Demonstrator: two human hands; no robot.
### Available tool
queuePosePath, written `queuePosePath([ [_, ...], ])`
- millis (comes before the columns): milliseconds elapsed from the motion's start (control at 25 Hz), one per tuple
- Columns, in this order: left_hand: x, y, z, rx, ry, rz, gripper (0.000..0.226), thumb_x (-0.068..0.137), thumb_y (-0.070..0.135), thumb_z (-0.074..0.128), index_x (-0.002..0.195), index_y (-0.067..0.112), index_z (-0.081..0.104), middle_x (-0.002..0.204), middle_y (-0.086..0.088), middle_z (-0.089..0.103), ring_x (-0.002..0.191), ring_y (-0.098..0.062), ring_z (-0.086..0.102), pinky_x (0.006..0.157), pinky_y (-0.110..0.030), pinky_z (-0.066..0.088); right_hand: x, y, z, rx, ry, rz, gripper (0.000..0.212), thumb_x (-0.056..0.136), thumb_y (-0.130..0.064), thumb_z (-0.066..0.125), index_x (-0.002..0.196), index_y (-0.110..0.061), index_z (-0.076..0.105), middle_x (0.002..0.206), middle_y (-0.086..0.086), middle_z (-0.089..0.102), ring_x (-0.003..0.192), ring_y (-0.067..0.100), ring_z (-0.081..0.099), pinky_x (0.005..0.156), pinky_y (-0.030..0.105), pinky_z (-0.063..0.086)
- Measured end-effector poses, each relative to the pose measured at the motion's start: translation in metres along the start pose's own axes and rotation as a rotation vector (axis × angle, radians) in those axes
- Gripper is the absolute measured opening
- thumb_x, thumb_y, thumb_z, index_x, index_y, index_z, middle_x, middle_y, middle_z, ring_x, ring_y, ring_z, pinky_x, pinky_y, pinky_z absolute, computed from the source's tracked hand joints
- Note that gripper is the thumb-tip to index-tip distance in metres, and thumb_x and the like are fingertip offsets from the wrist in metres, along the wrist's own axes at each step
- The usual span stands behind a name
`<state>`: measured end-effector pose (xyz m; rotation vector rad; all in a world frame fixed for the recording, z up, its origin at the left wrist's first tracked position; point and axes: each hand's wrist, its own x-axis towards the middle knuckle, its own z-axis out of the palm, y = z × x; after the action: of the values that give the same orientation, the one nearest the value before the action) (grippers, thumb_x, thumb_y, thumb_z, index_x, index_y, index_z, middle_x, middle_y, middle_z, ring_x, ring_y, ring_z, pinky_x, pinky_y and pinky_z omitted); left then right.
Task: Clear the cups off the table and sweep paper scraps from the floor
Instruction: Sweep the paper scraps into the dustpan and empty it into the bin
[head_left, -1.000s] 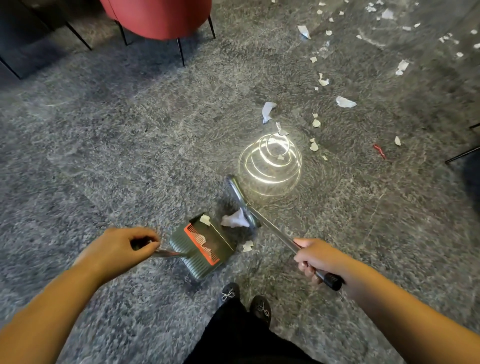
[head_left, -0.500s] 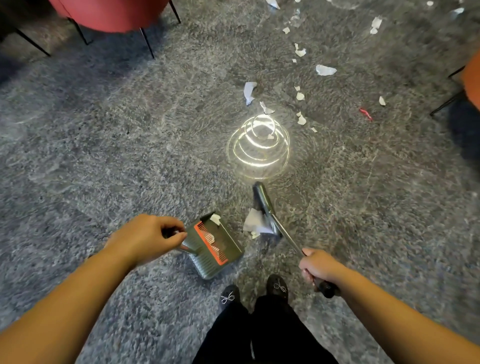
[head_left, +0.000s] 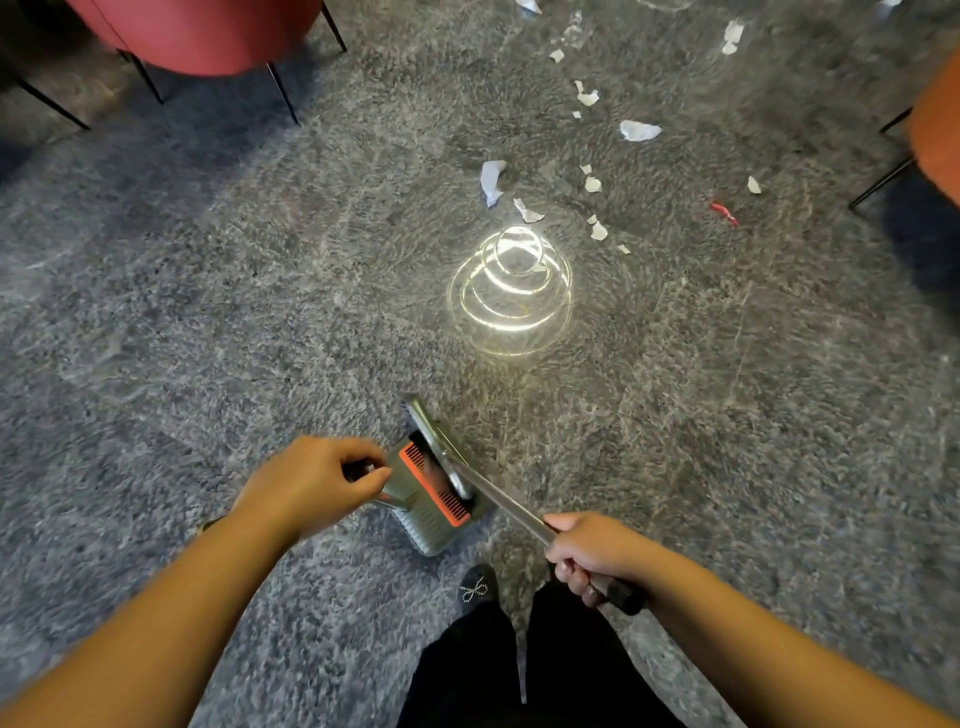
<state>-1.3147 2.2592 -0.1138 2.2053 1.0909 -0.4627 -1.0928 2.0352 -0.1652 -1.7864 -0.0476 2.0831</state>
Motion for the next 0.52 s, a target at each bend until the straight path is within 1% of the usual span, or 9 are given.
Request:
queuePosePath([
  [80, -0.006, -0.006, 0.002, 0.008, 0.009, -0.001, 0.008, 0.085, 0.056, 0.059, 0.090, 0.054, 0.063, 0.067, 0.025, 0.063, 0.053, 0.009, 0.056, 0.046, -0.017, 0.039, -0.015, 0.001, 0.005, -0.004, 0.016, -0.005, 0.064, 0.091, -0.001, 0.038, 0.150, -0.020, 0.024, 0.056, 0.000, 0.041, 0.040, 0.009, 0.033, 0.041, 0.018, 0.029],
  [200, -0.015, -0.017, 0.009, 0.013, 0.016, -0.028, 0.006, 0.084, 0.059, 0.057, 0.089, 0.058, 0.061, 0.070, 0.021, 0.065, 0.054, 0.000, 0.059, 0.052, -0.024, 0.051, -0.033, 0.006, 0.008, -0.032, 0.061, -0.028, 0.056, 0.091, 0.000, 0.038, 0.144, -0.018, 0.037, 0.057, 0.001, 0.042, 0.040, 0.009, 0.033, 0.041, 0.018, 0.028],
  [280, -0.023, -0.023, 0.014, -0.005, 0.064, -0.054, 0.006, 0.083, 0.060, 0.057, 0.088, 0.059, 0.061, 0.071, 0.023, 0.065, 0.057, 0.000, 0.059, 0.054, -0.025, 0.053, -0.042, 0.004, 0.006, -0.007, 0.077, -0.040, 0.051, 0.092, 0.000, 0.037, 0.140, -0.017, 0.041, 0.060, 0.002, 0.041, 0.041, 0.009, 0.032, 0.042, 0.018, 0.026],
  [360, -0.029, -0.024, 0.018, -0.074, 0.119, -0.079, 0.006, 0.085, 0.056, 0.058, 0.089, 0.057, 0.062, 0.066, 0.023, 0.064, 0.053, -0.001, 0.058, 0.051, -0.026, 0.053, -0.048, -0.001, 0.002, 0.027, 0.100, -0.044, 0.053, 0.094, 0.000, 0.037, 0.143, -0.019, 0.037, 0.062, 0.004, 0.041, 0.042, 0.009, 0.031, 0.041, 0.018, 0.025],
  [440, -0.030, -0.019, 0.017, -0.128, 0.148, -0.108, 0.006, 0.086, 0.055, 0.056, 0.087, 0.055, 0.061, 0.062, 0.022, 0.063, 0.049, -0.003, 0.057, 0.046, -0.026, 0.051, -0.050, -0.008, -0.001, 0.070, 0.131, -0.054, 0.056, 0.094, 0.002, 0.038, 0.146, -0.017, 0.033, 0.063, 0.006, 0.041, 0.040, 0.009, 0.031, 0.039, 0.017, 0.025],
  [520, -0.027, -0.011, 0.013, -0.175, 0.188, -0.129, 0.008, 0.086, 0.056, 0.054, 0.088, 0.053, 0.061, 0.064, 0.021, 0.064, 0.051, -0.005, 0.059, 0.047, -0.026, 0.050, -0.051, -0.017, -0.007, 0.120, 0.161, -0.065, 0.059, 0.093, 0.003, 0.039, 0.148, -0.017, 0.029, 0.063, 0.007, 0.041, 0.039, 0.010, 0.032, 0.039, 0.016, 0.025],
])
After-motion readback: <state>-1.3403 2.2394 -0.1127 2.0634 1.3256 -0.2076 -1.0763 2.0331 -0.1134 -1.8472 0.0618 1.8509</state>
